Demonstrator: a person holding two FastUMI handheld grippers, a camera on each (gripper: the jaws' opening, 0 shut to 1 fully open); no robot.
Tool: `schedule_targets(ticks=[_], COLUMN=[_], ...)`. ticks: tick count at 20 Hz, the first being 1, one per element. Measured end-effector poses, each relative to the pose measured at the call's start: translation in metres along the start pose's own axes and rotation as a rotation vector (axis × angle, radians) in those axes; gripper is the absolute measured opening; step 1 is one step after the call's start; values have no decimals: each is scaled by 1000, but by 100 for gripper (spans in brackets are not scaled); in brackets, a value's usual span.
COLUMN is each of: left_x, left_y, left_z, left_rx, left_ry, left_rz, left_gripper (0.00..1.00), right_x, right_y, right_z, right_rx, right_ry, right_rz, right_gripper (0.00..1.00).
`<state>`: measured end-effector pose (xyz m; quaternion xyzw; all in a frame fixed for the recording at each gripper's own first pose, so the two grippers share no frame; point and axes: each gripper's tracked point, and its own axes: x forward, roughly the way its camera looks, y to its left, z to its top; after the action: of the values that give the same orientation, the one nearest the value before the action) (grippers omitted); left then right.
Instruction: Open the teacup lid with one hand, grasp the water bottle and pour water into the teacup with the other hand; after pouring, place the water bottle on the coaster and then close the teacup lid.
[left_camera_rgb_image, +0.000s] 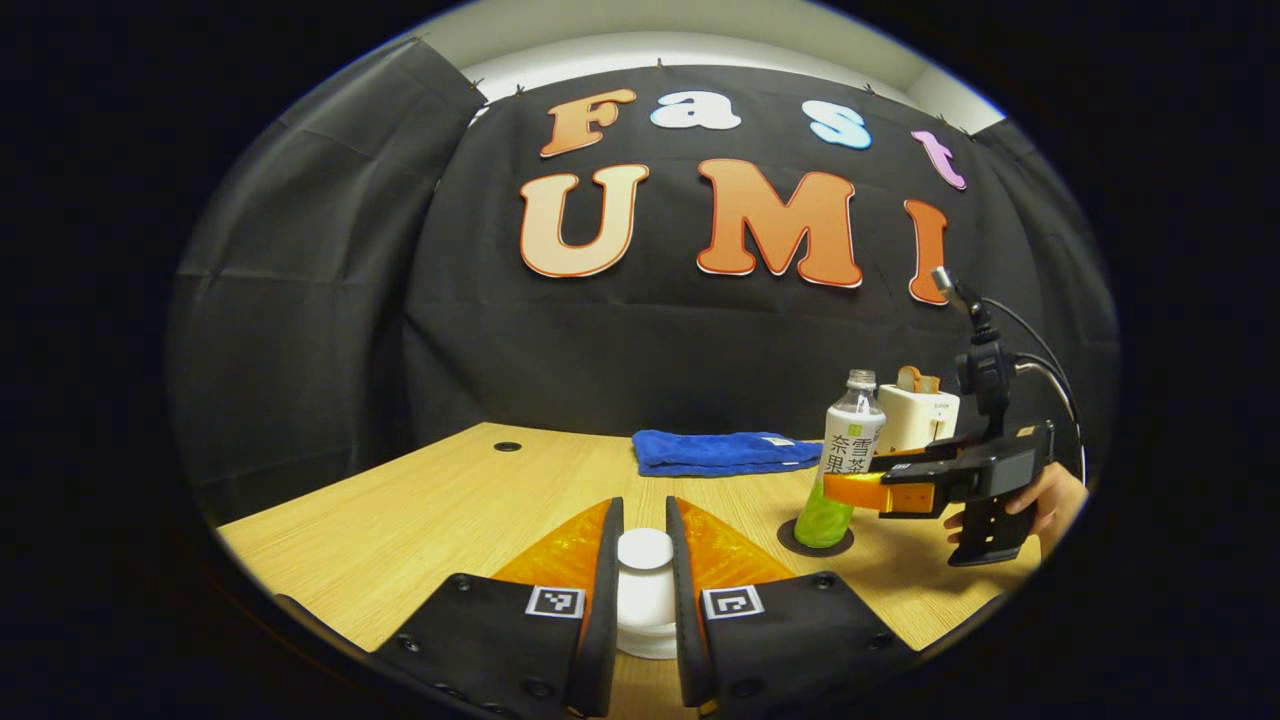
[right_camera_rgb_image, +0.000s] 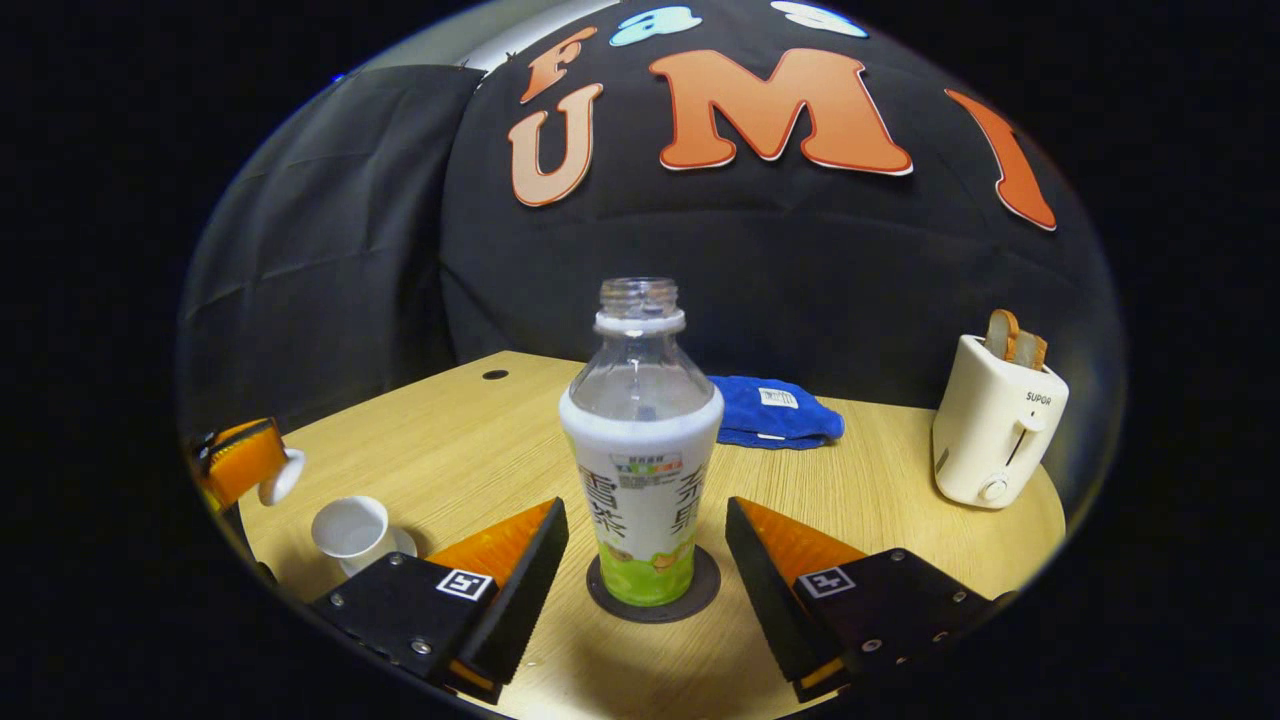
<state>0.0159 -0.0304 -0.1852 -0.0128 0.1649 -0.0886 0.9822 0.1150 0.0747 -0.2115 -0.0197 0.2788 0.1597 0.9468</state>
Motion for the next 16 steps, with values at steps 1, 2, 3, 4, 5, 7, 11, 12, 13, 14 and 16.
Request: schedule_targets(ticks=[1, 2, 3, 4, 5, 7, 11, 12, 13, 14, 16], left_x=[4, 8, 11, 14, 17, 20, 29, 29, 28, 28, 29], left_y=[-2, -5, -7, -8, -8, -10, -7, -8, -8, -7, -9], left_z=[-5, -11, -19, -23, -27, -35, -55, -58, -59, -56, -60], left_rx=[1, -4, -7, -3, 0, 13, 42, 42, 48, 60, 69], left_ry=[11, 29, 47, 59, 72, 94, 147, 156, 162, 148, 162], left_rz=[-6, -10, -15, -11, -11, -15, -10, -12, -12, -12, -6], left_gripper=[29, 29, 29, 29, 29, 27, 29, 29, 29, 29, 31], right_x=[-5, -11, -16, -22, -28, -38, -58, -63, -66, -68, -72], right_y=[0, -1, -2, -4, -5, -7, -7, -7, -7, -7, -7], right_z=[1, 2, 3, 3, 4, 7, 15, 17, 18, 20, 17], right_rx=[5, 10, 14, 17, 19, 20, 18, 17, 17, 18, 21], right_ry=[-7, -13, -22, -29, -37, -54, -97, -106, -115, -124, -121], right_rz=[5, 5, 5, 3, 2, -2, -2, -1, -2, -1, -1], right_gripper=[96, 96, 96, 96, 97, 97, 96, 96, 96, 96, 96])
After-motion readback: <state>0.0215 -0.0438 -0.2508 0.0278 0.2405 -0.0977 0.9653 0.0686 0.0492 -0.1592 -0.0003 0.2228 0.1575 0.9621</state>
